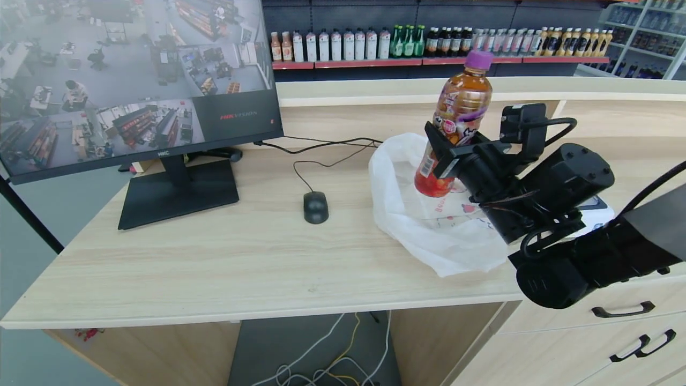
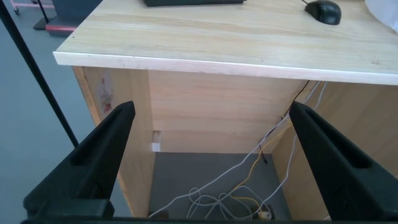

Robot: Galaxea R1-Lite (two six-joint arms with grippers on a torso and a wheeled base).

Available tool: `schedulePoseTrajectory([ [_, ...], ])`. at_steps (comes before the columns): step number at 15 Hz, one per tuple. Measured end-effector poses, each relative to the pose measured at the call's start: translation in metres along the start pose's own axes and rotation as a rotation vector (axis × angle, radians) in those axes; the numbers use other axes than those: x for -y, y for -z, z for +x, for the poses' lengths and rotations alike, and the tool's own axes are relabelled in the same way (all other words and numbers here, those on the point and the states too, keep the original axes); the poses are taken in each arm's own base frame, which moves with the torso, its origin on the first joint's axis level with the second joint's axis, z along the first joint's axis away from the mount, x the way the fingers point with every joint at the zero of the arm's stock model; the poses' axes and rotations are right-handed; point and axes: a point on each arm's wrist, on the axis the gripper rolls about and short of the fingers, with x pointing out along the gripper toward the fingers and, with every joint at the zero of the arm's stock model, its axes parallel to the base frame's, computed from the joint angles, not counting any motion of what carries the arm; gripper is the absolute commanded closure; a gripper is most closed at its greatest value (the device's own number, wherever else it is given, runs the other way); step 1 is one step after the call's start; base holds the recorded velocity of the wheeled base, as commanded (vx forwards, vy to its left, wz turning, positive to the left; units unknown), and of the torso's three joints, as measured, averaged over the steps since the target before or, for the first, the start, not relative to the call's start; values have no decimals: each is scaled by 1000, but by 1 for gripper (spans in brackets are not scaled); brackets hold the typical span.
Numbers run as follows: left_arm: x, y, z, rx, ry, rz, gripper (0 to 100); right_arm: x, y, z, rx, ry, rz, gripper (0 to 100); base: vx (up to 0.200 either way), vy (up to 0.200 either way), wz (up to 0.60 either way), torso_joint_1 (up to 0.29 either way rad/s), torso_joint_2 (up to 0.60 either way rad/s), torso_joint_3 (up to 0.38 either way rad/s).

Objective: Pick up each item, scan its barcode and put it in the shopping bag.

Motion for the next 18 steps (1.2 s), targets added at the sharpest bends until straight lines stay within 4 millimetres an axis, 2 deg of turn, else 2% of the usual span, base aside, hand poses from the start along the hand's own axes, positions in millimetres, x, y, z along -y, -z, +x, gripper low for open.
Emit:
schedulePoseTrajectory([
  [18, 0, 0, 0, 0, 0, 0, 0, -2, 66, 16, -74, 0, 3, 100, 0, 0, 0, 0, 0, 0],
])
